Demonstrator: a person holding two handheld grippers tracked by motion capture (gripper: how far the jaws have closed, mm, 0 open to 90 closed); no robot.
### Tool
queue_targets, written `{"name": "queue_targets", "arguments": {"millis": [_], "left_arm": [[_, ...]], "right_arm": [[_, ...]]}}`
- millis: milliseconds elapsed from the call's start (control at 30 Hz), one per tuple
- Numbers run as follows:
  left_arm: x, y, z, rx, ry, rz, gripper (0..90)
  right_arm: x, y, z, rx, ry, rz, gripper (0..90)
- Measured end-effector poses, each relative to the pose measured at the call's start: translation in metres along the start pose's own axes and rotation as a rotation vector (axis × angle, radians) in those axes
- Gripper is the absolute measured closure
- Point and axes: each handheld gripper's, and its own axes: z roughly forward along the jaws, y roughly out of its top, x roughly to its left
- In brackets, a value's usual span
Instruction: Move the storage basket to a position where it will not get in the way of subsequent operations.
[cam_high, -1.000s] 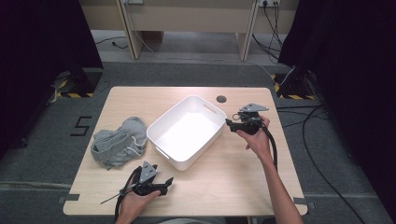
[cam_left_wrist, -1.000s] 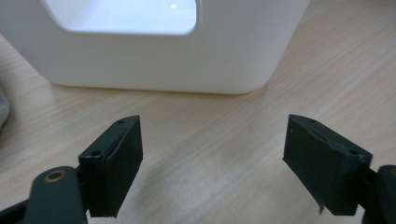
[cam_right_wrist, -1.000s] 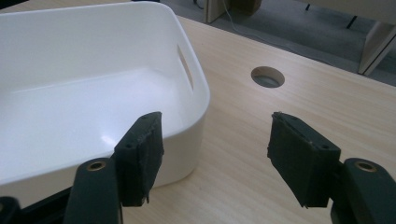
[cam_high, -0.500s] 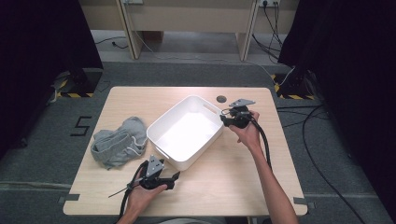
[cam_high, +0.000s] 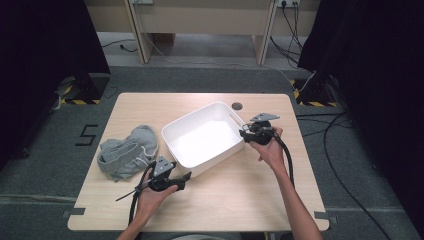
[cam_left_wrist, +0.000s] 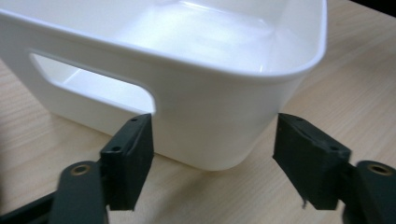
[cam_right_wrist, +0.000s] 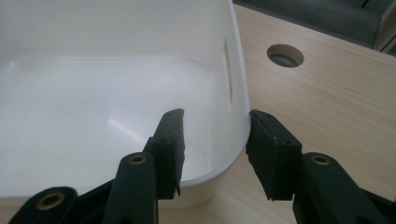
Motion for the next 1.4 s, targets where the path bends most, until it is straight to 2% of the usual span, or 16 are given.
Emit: {"name": "queue_targets", "arguments": {"millis": [100,133,267,400,467,600,733,800,967,1067,1133,1400], "left_arm": [[0.004,0.006,0.005,0.009,0.015,-0.005,30.0],[0.007,0.008,0.008,0.003,0.021,-0.016,30.4],[0.016,0.013,0.015,0.006,0.038,-0.032,33.7],[0.023,0.016,0.022,-0.001,0.051,-0.058,36.2],[0.024,0.016,0.025,0.001,0.049,-0.065,36.6],[0.024,0.014,0.026,0.013,0.044,-0.060,35.7],[0.024,0.016,0.025,-0.004,0.047,-0.065,35.3],[0.025,0.016,0.026,0.000,0.046,-0.067,34.6],[0.025,0.018,0.028,0.006,0.047,-0.066,32.6],[0.026,0.020,0.030,0.006,0.055,-0.068,32.4],[0.029,0.021,0.032,0.007,0.051,-0.083,32.5],[0.035,0.029,0.043,-0.005,0.062,-0.114,32.9]], "right_arm": [[0.006,-0.009,-0.011,0.000,-0.013,0.027,51.6],[0.007,-0.011,-0.013,0.000,-0.018,0.019,49.4],[0.013,-0.020,-0.023,0.006,-0.010,0.039,41.3],[0.014,-0.025,-0.030,0.002,0.000,0.057,39.3],[0.015,-0.026,-0.033,0.003,0.009,0.081,37.4],[0.014,-0.028,-0.039,-0.019,0.007,0.084,32.9],[0.015,-0.038,-0.054,-0.084,0.036,0.093,29.0],[0.016,-0.043,-0.059,-0.097,0.033,0.098,27.8],[0.019,-0.057,-0.067,-0.101,0.056,0.062,25.9],[0.021,-0.058,-0.061,-0.076,0.058,0.047,25.4],[0.022,-0.059,-0.054,-0.062,0.060,0.040,25.6],[0.022,-0.055,-0.024,-0.026,0.056,0.039,24.8]]}}
